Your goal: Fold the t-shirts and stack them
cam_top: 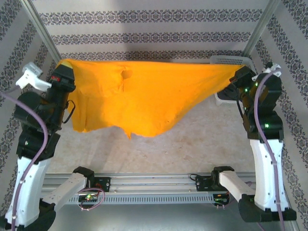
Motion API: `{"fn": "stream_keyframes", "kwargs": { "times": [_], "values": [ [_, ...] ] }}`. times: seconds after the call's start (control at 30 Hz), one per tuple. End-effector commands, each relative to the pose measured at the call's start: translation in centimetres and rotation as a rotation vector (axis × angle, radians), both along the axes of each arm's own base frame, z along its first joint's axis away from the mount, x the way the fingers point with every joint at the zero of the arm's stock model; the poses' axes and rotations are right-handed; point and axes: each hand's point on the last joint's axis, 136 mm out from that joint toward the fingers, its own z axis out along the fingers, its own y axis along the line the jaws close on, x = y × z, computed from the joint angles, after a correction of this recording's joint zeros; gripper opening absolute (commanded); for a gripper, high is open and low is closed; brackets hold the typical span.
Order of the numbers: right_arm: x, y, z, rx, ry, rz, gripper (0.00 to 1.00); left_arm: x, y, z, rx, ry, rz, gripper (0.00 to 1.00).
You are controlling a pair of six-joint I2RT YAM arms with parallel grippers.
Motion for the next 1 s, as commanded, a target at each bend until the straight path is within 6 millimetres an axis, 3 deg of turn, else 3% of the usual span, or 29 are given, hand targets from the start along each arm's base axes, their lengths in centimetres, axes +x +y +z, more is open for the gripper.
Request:
{"fn": "stream_keyframes", "kwargs": {
  "times": [0.0, 0.13, 0.23, 0.37, 0.4, 0.47, 0.53, 0.67, 0.83, 0.97],
  "values": [
    [4.8, -1.3, -0.1, -0.02, 0.017, -0.071, 0.0, 4.8, 0.9, -0.1, 0.065, 0.028, 0.121, 0.0],
    [12.7, 0.3, -4.6, 0.0, 0.161, 0.017, 0.0, 13.0, 2.4, -4.9, 0.021, 0.182, 0.122, 0.0],
    [19.0, 2.0, -10.1, 0.027, 0.303, 0.106, 0.0, 19.6, 4.4, -10.6, 0.012, 0.317, 0.12, 0.0],
    [25.2, 4.9, -17.5, 0.09, 0.49, 0.263, 0.03, 26.9, 6.1, -20.5, -0.006, 0.533, 0.044, 0.01],
    [26.4, 5.9, -19.9, 0.114, 0.558, 0.322, 0.23, 28.4, 6.1, -23.6, -0.02, 0.611, 0.001, 0.14],
    [27.0, 7.1, -22.8, 0.123, 0.67, 0.374, 0.45, 29.7, 5.7, -28.6, -0.025, 0.766, -0.071, 0.5],
    [26.2, 7.5, -24.1, 0.081, 0.752, 0.385, 0.53, 29.4, 5.0, -31.5, 0.001, 0.872, -0.126, 0.6],
    [23.0, 7.7, -25.0, 0.048, 0.798, 0.361, 0.6, 25.4, 4.1, -32.6, 0.019, 0.926, -0.145, 0.64],
    [13.4, 7.7, -29.6, 0.108, 0.915, 0.27, 0.5, 16.3, 2.3, -35.0, -0.012, 1.035, -0.152, 0.62],
    [3.3, 8.6, -34.9, 0.085, 1.062, 0.218, 0.46, 8.8, -0.7, -38.0, -0.044, 1.113, -0.186, 0.6]
  ]
}}
